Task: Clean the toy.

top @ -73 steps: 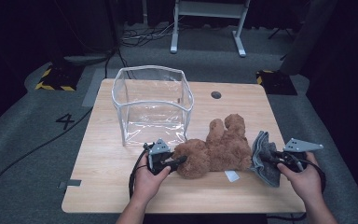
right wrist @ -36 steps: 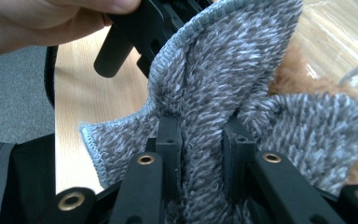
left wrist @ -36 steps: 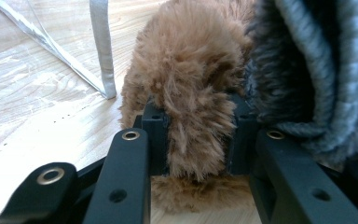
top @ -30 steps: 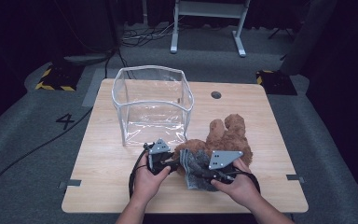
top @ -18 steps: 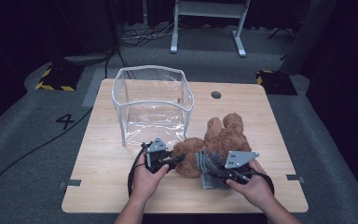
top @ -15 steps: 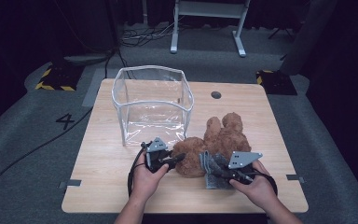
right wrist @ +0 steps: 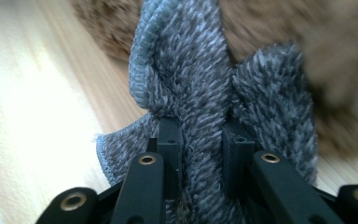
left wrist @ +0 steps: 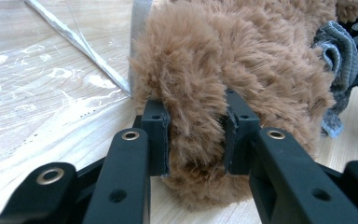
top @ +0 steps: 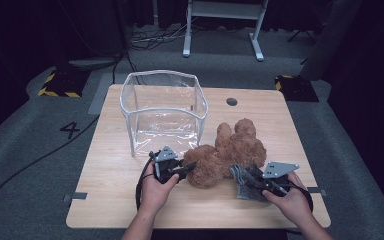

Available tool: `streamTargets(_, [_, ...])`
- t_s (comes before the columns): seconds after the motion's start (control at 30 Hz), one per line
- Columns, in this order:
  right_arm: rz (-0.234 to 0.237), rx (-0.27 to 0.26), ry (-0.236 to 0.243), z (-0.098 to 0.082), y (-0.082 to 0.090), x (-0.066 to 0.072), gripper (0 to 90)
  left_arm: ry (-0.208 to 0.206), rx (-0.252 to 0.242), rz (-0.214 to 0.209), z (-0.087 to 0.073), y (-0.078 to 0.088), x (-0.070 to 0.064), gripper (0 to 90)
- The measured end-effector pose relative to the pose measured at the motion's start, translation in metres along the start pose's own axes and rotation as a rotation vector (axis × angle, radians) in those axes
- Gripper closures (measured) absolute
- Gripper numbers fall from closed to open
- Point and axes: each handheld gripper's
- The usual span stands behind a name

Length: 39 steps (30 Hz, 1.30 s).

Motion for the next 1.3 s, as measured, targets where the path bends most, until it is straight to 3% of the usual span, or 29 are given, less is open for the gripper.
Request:
streamTargets(0.5, [-0.123, 0.023, -0.163, -0.034, 0.015, -0.05, 73.6, -0.015, -0.003, 0.036, -0.002, 0.004, 0.0, 67.0])
streamTargets(0.63, [-0.16, 0.027, -0.215, -0.044, 0.023, -0.065, 73.6, -0.036, 0.004, 0.061, -0.002, 0.008, -0.002, 67.0])
streamTargets(0.8, [-0.213, 0.029, -0.287, -0.056, 0.03, -0.082, 69.6, -0.046, 0.005, 0.111, -0.005, 0.015, -0.006, 51.4])
streamTargets(0.87, [-0.227, 0.042, -0.296, -0.058, 0.027, -0.087, 56.2, -0.041, 0.003, 0.123, -0.007, 0.018, -0.007, 43.7])
streamTargets(0.93, [-0.249, 0.042, -0.276, -0.057, 0.024, -0.088, 43.1, -0.041, 0.008, 0.13, -0.009, 0.022, -0.009, 37.7])
streamTargets(1.0, [-0.251, 0.021, -0.245, -0.054, 0.022, -0.084, 36.5, -0.041, 0.008, 0.132, -0.011, 0.026, -0.011, 35.2])
streamTargets(1.1, [-0.22, -0.01, -0.175, -0.047, 0.021, -0.074, 34.5, -0.043, 0.015, 0.134, -0.015, 0.027, -0.014, 34.0])
streamTargets(1.17, [-0.185, -0.005, -0.098, -0.041, 0.016, -0.065, 35.3, -0.046, 0.029, 0.137, -0.017, 0.026, -0.015, 34.0])
streamTargets(1.23, [-0.208, 0.046, 0.008, -0.038, 0.011, -0.057, 35.5, -0.06, 0.042, 0.137, -0.019, 0.024, -0.016, 34.0])
streamTargets(1.3, [-0.205, 0.049, 0.036, -0.038, 0.008, -0.053, 35.7, -0.083, 0.063, 0.128, -0.023, 0.022, -0.018, 33.9])
Point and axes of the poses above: each handheld gripper's, and its own axes: y roughly backward along the jaws, z roughly out of its top, x roughly to its left, and after that the axes turned 6 degrees about x, right-handed
